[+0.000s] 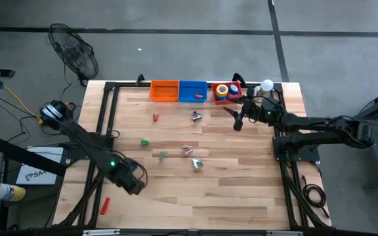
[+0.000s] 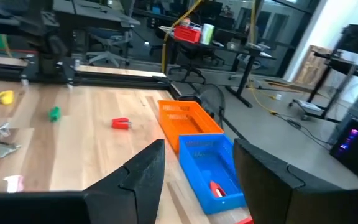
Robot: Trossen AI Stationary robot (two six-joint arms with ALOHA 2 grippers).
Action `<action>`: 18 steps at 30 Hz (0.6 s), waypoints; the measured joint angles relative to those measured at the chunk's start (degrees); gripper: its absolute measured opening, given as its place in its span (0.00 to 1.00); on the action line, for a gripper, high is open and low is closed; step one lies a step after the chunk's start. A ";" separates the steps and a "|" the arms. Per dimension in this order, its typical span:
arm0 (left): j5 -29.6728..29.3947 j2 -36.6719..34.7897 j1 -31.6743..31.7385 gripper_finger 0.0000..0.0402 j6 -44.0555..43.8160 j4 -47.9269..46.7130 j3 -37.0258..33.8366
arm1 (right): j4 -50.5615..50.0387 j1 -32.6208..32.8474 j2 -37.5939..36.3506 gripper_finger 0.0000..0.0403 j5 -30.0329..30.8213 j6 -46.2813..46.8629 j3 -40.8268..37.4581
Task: Pick and place Stapler, Stapler remover, tape
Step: Put the red stapler into the blue bin
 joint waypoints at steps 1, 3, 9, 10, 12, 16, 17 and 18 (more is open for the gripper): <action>0.36 1.38 -0.39 0.58 -1.39 0.26 0.49 | -0.06 0.02 0.00 0.45 -0.63 0.01 0.00; 1.40 4.09 -0.74 0.58 -3.74 -0.34 1.95 | -0.41 0.02 0.01 0.45 -2.01 0.00 0.00; 7.50 10.95 -1.06 0.58 -9.52 -2.14 6.55 | -0.47 0.02 0.02 0.45 -4.59 0.00 0.00; 8.72 11.85 -1.06 0.58 -10.16 -2.18 7.07 | -0.60 0.02 0.02 0.45 -4.87 0.00 0.00; 11.37 13.32 -1.04 0.58 -11.16 -2.51 8.05 | -1.13 0.02 0.02 0.45 -5.38 -0.25 0.00; 14.68 15.48 -1.55 0.58 -12.79 -3.84 8.63 | -2.13 0.04 0.07 0.45 -6.52 -0.52 -0.02; 15.65 15.86 -1.77 0.58 -13.18 -3.87 8.63 | -2.36 0.04 0.07 0.45 -6.74 -0.52 -0.02; 16.54 16.28 -2.01 0.58 -13.59 -3.74 8.63 | -2.56 0.04 0.09 0.45 -6.81 -0.57 -0.02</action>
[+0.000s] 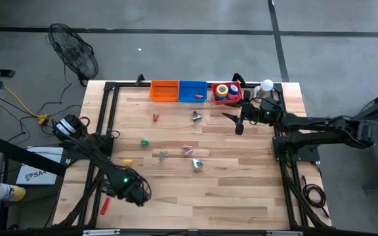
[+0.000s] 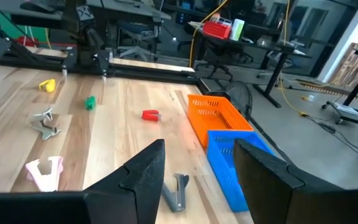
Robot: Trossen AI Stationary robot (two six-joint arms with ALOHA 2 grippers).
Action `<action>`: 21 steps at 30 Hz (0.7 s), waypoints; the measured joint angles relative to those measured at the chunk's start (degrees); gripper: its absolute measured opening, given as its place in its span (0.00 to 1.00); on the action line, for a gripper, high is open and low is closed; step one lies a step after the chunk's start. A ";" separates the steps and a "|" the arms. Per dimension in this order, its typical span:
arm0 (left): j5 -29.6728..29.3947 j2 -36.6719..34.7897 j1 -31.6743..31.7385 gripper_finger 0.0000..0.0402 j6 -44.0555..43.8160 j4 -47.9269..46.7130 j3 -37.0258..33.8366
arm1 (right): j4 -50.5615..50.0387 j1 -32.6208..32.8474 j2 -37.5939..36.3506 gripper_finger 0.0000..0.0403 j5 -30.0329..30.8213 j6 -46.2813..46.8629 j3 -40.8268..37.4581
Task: Pick and place Stapler, Stapler remover, tape
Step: Put the red stapler into the blue bin
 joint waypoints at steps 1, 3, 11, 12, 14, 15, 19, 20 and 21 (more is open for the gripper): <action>0.85 0.31 -0.60 0.58 -0.63 -0.51 0.00 | -0.02 0.00 0.00 0.45 -0.04 -0.02 0.00; 2.67 0.42 -1.63 0.58 -2.58 -1.05 0.00 | -0.04 0.00 0.00 0.45 -0.18 -0.02 0.00; 3.43 0.53 -7.34 0.58 -11.86 -0.02 0.00 | -0.62 0.00 0.00 0.45 -1.12 -0.02 0.00; 3.36 0.53 -7.94 0.58 -12.81 0.31 0.00 | -0.77 0.00 0.00 0.45 -1.33 -0.02 0.00; 3.24 0.53 -9.07 0.58 -14.40 0.75 0.00 | -0.89 0.00 0.00 0.45 -1.92 -0.01 0.00; 3.15 0.53 -9.64 0.58 -14.96 0.88 0.00 | -0.89 0.00 0.00 0.45 -2.40 0.07 0.00; 2.16 0.53 -10.72 0.58 -16.35 1.31 0.00 | -1.24 0.00 0.00 0.45 -3.21 0.52 0.00; 1.85 0.53 -10.96 0.58 -16.28 1.31 -0.01 | -1.36 0.00 0.00 0.45 -3.21 0.57 0.00; 1.44 0.53 -10.98 0.58 -16.15 1.39 0.00 | -1.48 0.00 0.00 0.45 -3.23 0.56 0.00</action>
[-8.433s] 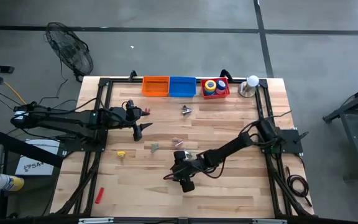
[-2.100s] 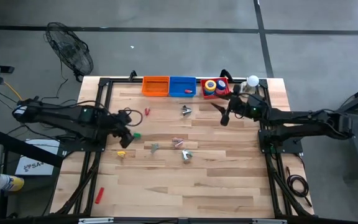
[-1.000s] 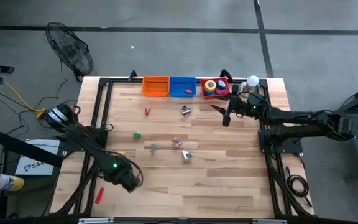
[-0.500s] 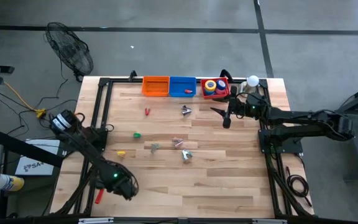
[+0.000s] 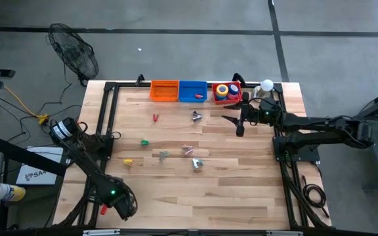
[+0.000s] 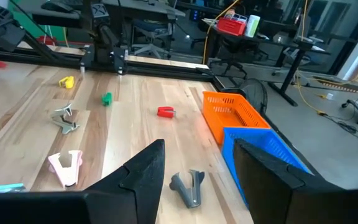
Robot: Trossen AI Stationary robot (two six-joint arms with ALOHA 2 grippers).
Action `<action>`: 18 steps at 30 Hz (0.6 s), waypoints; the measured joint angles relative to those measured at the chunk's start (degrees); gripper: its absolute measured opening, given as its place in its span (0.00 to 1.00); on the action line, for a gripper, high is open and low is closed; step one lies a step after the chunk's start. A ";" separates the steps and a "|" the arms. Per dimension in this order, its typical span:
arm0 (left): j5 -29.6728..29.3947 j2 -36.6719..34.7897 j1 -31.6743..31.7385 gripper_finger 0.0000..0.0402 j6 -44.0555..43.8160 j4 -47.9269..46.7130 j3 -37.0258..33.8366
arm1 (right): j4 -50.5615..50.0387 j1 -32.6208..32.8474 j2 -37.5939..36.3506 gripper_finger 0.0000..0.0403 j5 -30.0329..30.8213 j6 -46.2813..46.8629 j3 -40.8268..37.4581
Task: Pick and place Stapler, Stapler remover, tape
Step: Put the red stapler into the blue bin
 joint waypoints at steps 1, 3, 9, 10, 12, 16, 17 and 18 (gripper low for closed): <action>-0.26 0.00 0.02 0.58 0.19 0.01 0.00 | -0.13 0.00 0.00 0.45 -0.01 0.01 0.01; -1.15 0.00 0.02 0.58 0.53 -0.09 -0.04 | -0.38 0.00 0.00 0.45 -0.01 0.01 0.00; -0.72 0.00 0.07 0.58 0.61 -0.36 -0.68 | -1.62 0.00 0.00 0.45 -0.03 0.01 0.00; -0.73 0.00 0.07 0.58 0.64 -0.34 -0.86 | -1.72 0.00 0.00 0.45 -0.03 0.01 0.00; -0.68 0.00 0.09 0.58 1.04 -0.09 -1.18 | -2.09 0.00 0.00 0.45 -0.02 0.01 0.00; -0.70 0.00 0.09 0.58 0.93 -0.22 -1.29 | -2.65 0.00 0.00 0.45 -0.01 0.01 0.00; -0.71 0.00 0.09 0.58 0.83 -0.27 -1.31 | -2.78 0.00 0.00 0.45 -0.03 0.01 0.00; -0.70 0.00 0.09 0.58 0.83 -0.27 -1.31 | -2.88 0.00 0.00 0.45 -0.03 0.01 0.00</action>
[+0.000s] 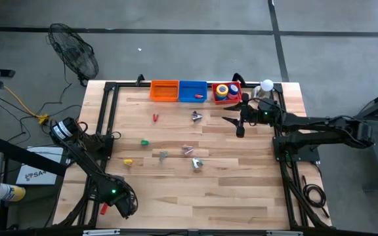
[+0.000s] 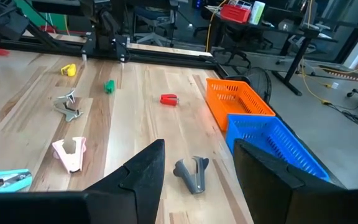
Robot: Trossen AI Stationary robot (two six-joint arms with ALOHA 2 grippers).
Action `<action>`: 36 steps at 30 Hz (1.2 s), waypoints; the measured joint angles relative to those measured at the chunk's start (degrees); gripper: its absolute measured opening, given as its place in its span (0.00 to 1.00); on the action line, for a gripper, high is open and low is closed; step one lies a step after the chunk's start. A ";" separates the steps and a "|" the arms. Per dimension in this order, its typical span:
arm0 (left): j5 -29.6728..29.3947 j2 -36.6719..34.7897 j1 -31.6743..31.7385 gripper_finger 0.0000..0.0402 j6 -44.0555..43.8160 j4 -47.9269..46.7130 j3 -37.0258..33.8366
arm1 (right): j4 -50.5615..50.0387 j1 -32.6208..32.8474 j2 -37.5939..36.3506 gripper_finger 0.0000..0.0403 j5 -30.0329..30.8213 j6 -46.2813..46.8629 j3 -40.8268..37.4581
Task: Pick and place Stapler, Stapler remover, tape
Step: Put the red stapler into the blue bin
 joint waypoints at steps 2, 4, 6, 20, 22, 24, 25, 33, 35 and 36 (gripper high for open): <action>0.14 0.00 0.00 0.58 -0.02 -0.26 0.00 | -0.16 0.00 0.00 0.45 0.00 0.00 0.00; 0.33 0.00 0.00 0.58 0.00 -0.67 0.00 | -0.57 0.00 0.00 0.45 0.00 -0.02 0.00; 0.42 0.00 -0.02 0.58 0.19 -0.76 0.00 | -0.84 0.00 0.00 0.45 0.00 -0.04 0.00; 1.48 -0.02 -0.76 0.58 -4.45 -0.45 -0.04 | -1.33 -0.02 0.00 0.45 -2.09 -0.09 0.00; 3.14 -0.02 -0.75 0.58 -4.97 -0.13 -0.04 | -1.33 0.00 0.00 0.45 -2.45 -0.07 0.00; 3.63 -0.02 -0.74 0.58 -5.16 0.23 -0.04 | -1.55 -0.01 0.00 0.45 -2.51 -0.04 0.00; 3.69 -0.02 -0.74 0.58 -5.16 0.47 -0.04 | -1.69 -0.01 0.00 0.45 -2.51 -0.04 0.00; 6.26 1.42 -0.07 0.58 -5.84 0.36 -0.04 | -1.88 0.00 0.00 0.45 -2.54 -0.02 0.00; 7.81 2.71 0.00 0.58 -5.84 0.34 -0.04 | -1.90 0.00 0.00 0.45 -2.54 0.02 0.00; 8.43 3.24 0.02 0.58 -5.78 0.41 -0.04 | -1.90 0.00 0.00 0.45 -2.55 0.15 0.00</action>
